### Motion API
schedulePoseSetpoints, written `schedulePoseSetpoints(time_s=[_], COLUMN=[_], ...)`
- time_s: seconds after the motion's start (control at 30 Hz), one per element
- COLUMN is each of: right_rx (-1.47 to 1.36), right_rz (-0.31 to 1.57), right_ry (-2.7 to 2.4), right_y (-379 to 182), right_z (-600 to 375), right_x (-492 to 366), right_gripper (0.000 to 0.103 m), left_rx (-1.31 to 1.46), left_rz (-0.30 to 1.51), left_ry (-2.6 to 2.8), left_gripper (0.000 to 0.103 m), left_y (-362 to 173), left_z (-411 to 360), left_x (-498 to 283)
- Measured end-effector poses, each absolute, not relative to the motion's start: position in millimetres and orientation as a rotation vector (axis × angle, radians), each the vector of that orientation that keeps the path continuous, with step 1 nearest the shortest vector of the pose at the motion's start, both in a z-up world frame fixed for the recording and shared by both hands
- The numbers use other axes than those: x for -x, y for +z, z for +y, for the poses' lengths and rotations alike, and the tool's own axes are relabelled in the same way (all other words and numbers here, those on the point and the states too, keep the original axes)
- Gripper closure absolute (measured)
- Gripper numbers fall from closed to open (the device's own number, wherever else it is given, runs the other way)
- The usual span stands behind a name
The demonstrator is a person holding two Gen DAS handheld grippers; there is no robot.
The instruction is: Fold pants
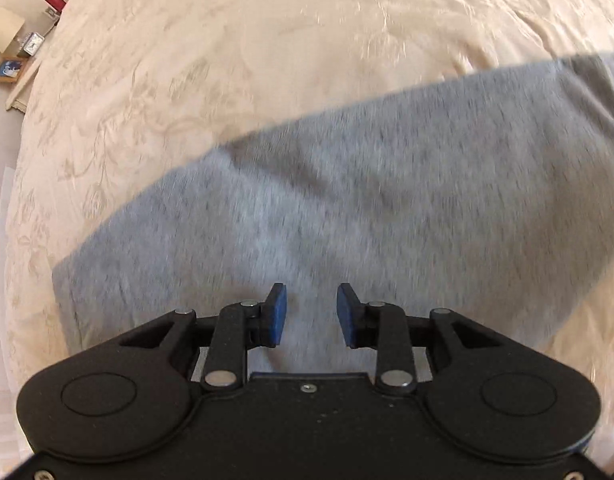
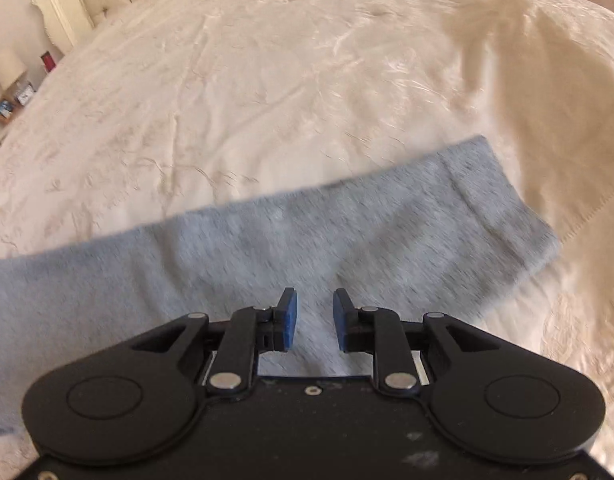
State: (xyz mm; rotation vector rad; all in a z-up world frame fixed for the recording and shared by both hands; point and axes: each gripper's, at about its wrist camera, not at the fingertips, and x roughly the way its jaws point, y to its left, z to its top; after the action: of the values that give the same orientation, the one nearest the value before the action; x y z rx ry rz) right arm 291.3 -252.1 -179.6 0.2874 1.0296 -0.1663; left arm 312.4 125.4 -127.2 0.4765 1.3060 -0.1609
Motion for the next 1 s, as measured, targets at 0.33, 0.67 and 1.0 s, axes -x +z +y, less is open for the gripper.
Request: schedulePoseSetpoints(time_s=[0.33,0.67,1.0], right_rx=[-0.172,-0.187,-0.057], right_rz=[1.088,1.076,0.956], right_ry=[0.084,0.054,-0.225], right_y=[-205,-224,-179], right_z=[-183,-223,-331], right_x=[-352,-397,-347], right_gripper=[0.082,0.087,0.073], left_rx=[-0.375,-0.409,-0.399], left_rz=[1.374,1.360,1.309], left_ry=[-0.062,-0.008,-0.196], left_gripper=[0.062,0.064,0.064], left_y=[-174,-155,-117], left_z=[156,159,79], left_x=[-354,-340,-328])
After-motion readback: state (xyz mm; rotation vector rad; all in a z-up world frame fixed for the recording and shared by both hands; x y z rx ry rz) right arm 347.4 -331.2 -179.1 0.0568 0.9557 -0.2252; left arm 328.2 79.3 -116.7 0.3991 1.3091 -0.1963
